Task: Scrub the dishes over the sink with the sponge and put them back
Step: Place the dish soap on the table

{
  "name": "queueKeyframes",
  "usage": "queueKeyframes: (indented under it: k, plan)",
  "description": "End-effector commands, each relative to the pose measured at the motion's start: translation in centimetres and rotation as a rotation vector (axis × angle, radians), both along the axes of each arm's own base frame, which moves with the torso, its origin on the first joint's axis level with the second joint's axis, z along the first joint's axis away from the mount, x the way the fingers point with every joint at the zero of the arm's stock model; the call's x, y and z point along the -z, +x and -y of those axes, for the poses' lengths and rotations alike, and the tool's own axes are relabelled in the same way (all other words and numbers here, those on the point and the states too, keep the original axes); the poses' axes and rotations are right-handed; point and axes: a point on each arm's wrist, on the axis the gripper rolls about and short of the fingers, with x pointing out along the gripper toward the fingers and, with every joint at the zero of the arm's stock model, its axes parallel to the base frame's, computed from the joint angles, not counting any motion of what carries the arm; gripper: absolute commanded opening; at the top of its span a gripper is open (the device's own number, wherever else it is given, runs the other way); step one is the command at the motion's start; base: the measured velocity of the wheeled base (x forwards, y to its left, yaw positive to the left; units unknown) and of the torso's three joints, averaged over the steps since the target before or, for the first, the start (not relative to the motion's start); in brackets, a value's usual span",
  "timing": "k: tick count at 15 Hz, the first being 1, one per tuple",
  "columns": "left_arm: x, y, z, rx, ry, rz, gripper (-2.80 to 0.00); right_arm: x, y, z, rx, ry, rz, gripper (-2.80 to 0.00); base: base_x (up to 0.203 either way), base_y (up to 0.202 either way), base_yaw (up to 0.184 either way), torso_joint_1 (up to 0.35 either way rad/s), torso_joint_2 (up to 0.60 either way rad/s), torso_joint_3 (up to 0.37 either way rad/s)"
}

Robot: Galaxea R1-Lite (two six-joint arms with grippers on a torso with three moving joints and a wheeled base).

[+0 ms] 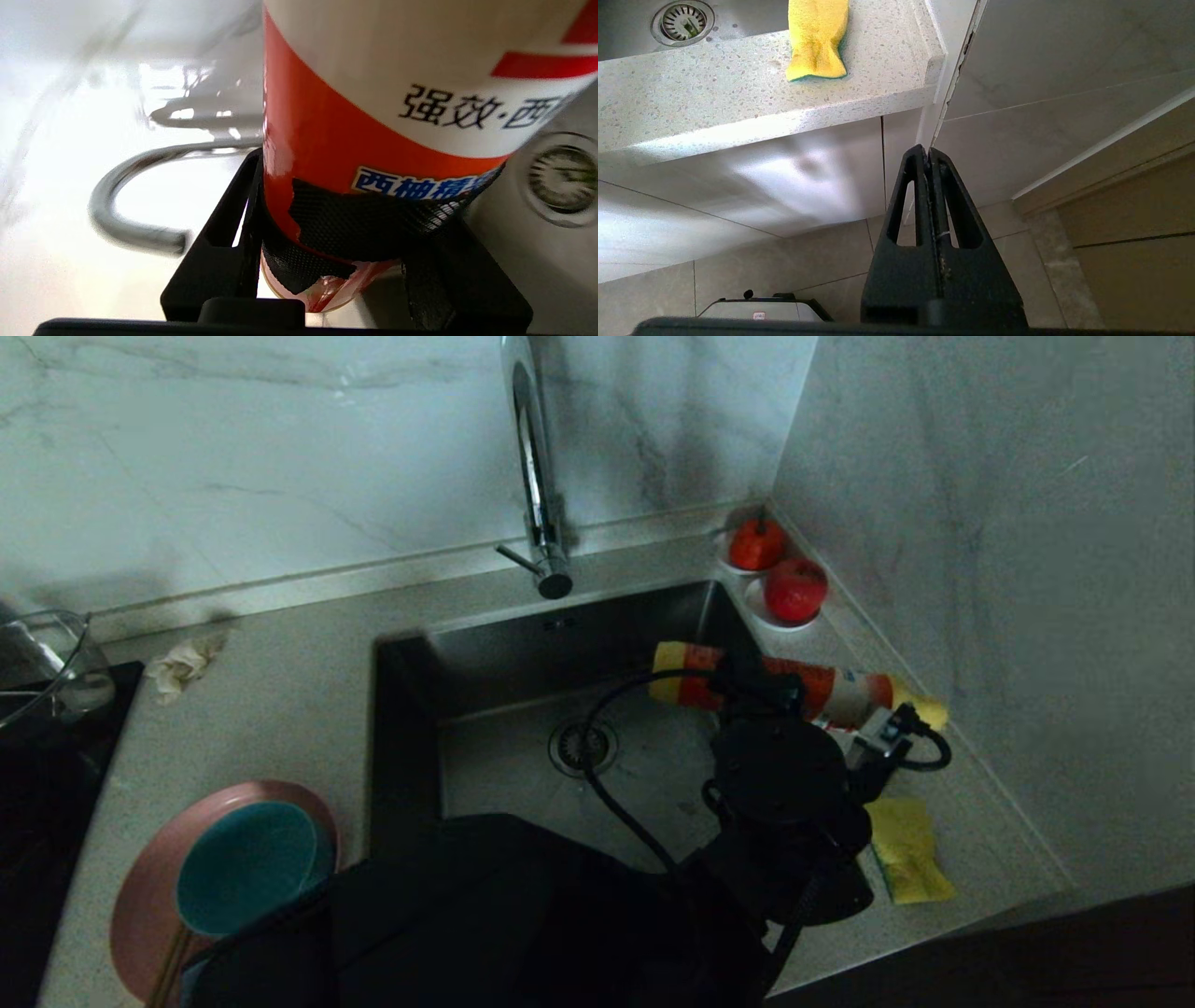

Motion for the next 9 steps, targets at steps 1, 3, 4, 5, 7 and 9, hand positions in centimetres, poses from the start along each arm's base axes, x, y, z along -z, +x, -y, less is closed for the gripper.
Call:
queueKeyframes:
  k: [1,3,4,5,7,9]
  plan:
    - [-4.7,-1.0,-1.8,-0.012,-0.086,0.044,-2.80,0.0,0.0,0.0,0.000,0.000,0.000,-2.80,0.000,0.000,0.000,0.000,0.00,0.000]
    - [-7.0,-1.6,-2.8,-0.016,-0.130,0.063,-2.80,0.0,0.0,0.0,0.000,0.000,0.000,-2.80,0.000,0.000,0.000,0.000,0.00,0.000]
    - [-8.0,-1.9,-3.3,-0.026,-0.153,0.066,-2.80,0.0,0.0,0.0,0.000,0.000,0.000,-2.80,0.000,0.000,0.000,0.000,0.00,0.000]
    - [-8.9,-2.3,-3.7,-0.042,-0.179,0.064,-2.80,0.0,0.0,0.0,0.000,0.000,0.000,-2.80,0.000,0.000,0.000,0.000,0.00,0.000]
    - [-11.1,-3.2,-4.7,-0.060,-0.242,0.072,-2.80,0.0,0.0,0.0,0.000,0.000,0.000,-2.80,0.000,0.000,0.000,0.000,0.00,0.000]
    - [-13.6,-3.9,-5.7,-0.070,-0.321,0.094,-2.80,0.0,0.0,0.0,0.000,0.000,0.000,-2.80,0.000,0.000,0.000,0.000,0.00,0.000]
